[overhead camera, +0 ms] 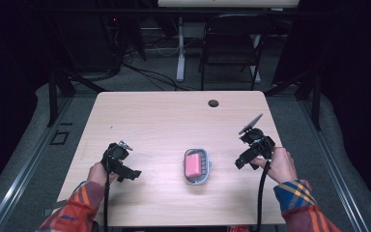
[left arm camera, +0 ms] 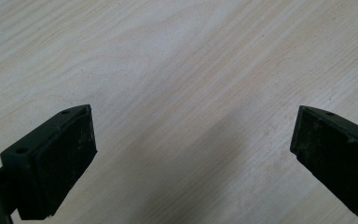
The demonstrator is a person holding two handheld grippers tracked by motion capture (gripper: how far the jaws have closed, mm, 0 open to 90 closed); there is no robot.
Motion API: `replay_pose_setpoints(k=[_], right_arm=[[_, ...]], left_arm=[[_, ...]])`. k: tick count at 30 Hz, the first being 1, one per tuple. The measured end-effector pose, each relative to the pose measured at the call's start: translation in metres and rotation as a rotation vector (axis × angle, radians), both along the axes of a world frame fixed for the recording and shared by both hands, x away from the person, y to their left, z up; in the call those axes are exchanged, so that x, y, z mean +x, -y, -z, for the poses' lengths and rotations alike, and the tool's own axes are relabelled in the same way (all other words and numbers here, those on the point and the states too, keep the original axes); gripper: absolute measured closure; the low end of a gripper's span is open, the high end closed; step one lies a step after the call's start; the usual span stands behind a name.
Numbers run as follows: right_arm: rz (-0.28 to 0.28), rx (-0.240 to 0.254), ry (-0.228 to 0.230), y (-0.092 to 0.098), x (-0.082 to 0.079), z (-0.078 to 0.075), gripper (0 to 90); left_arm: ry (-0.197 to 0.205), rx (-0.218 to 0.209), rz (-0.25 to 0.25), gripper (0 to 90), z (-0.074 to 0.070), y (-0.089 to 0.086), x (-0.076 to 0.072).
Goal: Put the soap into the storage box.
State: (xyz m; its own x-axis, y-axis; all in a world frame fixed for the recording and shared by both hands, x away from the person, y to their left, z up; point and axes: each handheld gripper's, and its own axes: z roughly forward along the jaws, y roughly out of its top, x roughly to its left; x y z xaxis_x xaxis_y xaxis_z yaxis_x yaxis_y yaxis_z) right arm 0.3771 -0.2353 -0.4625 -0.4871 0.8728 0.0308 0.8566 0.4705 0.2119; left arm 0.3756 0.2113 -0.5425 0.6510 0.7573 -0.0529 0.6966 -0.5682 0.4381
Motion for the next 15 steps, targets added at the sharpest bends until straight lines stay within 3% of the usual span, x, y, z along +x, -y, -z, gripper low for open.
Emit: replay_pose_setpoints(k=[1,2,5,6,8,10,15], right_arm=[[0.0,-0.003,-0.003,0.005,-0.002,0.0,1.5],[0.018,-0.001,0.026,0.013,-0.007,0.004,0.4],[0.011,-0.019,0.02,0.022,-0.009,0.006,0.0],[0.037,-0.001,0.047,0.028,-0.014,0.009,0.0],[0.024,-0.013,0.035,0.032,-0.015,0.009,0.0],[0.045,-0.001,0.066,0.041,-0.022,0.013,0.0],[0.042,-0.019,0.078,0.049,-0.029,0.02,0.0]], left_arm=[[0.0,0.0,0.0,0.1,0.0,0.0,0.0],[-0.001,0.0,-0.001,0.1,0.0,0.0,0.0],[0.0,0.001,-0.002,0.1,0.0,0.0,0.0],[-0.001,0.0,-0.002,0.1,0.0,0.0,0.0],[-0.001,0.0,-0.002,0.1,0.0,0.0,0.0],[-0.001,0.0,-0.003,0.1,0.0,0.0,0.0],[0.0,0.002,-0.002,0.1,0.0,0.0,0.0]])
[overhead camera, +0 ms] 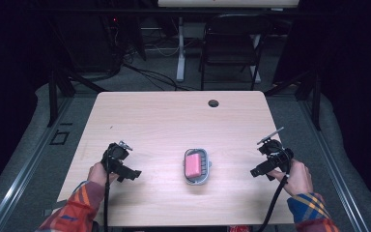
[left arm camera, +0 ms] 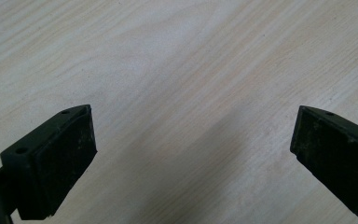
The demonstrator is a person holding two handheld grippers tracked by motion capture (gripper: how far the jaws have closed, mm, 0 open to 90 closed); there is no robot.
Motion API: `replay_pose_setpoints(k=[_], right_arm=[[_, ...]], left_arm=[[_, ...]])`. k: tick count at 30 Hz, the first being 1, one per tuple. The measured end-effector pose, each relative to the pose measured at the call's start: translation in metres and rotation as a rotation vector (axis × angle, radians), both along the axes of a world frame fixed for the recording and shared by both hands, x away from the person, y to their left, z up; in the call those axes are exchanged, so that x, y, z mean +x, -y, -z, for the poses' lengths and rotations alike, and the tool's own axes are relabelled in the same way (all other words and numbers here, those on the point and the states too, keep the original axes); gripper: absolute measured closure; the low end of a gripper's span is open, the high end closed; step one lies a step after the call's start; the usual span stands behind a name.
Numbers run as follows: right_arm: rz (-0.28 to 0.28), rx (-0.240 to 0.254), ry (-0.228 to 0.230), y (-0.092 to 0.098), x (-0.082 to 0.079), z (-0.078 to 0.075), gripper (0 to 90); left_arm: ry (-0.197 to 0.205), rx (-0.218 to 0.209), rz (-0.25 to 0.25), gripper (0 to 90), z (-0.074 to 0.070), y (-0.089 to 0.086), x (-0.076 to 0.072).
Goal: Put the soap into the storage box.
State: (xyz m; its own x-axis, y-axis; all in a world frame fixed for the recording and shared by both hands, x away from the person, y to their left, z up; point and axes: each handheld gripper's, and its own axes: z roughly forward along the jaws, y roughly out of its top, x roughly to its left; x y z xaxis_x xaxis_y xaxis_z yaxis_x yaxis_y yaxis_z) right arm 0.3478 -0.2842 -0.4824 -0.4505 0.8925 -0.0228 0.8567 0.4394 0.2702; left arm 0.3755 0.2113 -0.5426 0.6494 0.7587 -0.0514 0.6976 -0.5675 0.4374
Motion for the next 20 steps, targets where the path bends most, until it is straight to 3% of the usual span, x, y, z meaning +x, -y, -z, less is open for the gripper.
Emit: replay_pose_setpoints(k=[6,10,13,15,20], right_arm=[[-0.012,-0.01,-0.008,0.008,-0.009,0.013,0.0],[-0.028,-0.022,0.01,0.01,-0.015,0.021,0.0],[-0.034,0.001,0.075,0.008,-0.023,0.026,0.0],[-0.049,-0.007,0.076,0.008,-0.024,0.026,0.0],[-0.092,0.007,0.131,0.004,-0.027,0.025,0.0]], left_arm=[[-0.001,0.001,0.001,0.1,0.0,0.0,0.0],[-0.003,0.002,0.003,0.1,0.0,0.0,0.0],[-0.001,-0.001,0.005,0.1,0.0,0.0,0.0],[0.0,0.0,0.006,0.1,0.0,-0.001,0.001],[0.006,-0.021,0.005,0.1,-0.001,-0.001,0.0]])
